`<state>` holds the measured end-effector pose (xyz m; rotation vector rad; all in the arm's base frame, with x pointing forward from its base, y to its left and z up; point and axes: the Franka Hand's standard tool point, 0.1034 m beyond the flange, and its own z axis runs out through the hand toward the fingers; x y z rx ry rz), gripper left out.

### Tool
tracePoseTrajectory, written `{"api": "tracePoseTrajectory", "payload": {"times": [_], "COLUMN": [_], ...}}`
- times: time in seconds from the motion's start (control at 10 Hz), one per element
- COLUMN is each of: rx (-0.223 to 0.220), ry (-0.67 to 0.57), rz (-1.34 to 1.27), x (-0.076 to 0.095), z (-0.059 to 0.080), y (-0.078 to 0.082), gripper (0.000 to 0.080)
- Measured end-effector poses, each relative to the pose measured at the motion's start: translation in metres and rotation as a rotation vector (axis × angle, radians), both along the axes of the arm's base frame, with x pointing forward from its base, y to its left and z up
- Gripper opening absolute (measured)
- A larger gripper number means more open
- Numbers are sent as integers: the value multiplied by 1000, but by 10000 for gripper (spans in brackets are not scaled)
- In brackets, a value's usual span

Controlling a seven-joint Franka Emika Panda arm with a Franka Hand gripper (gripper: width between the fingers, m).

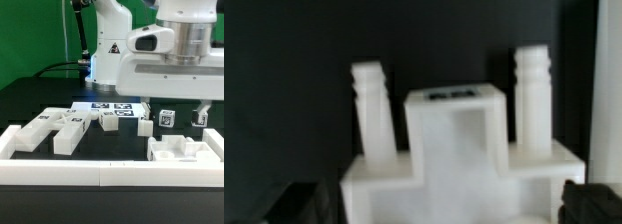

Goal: Assemble chair

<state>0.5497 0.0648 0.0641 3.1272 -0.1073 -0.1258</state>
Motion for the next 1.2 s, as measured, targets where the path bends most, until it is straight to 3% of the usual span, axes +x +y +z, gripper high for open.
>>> {"api": "tracePoseTrajectory", "payload": {"times": [0.2, 0.6, 0.8, 1.0, 1.2], "rx": [-12, -15, 5, 14, 17], "ry": [14, 25, 45, 170, 285], "rz": [-18, -9, 30, 28, 36], "x": [-28, -32, -34, -55, -59], "z": [-7, -10, -11, -18, -21], "y": [-22, -25, -36, -44, -39], "gripper": [648, 648, 648, 648, 648]}}
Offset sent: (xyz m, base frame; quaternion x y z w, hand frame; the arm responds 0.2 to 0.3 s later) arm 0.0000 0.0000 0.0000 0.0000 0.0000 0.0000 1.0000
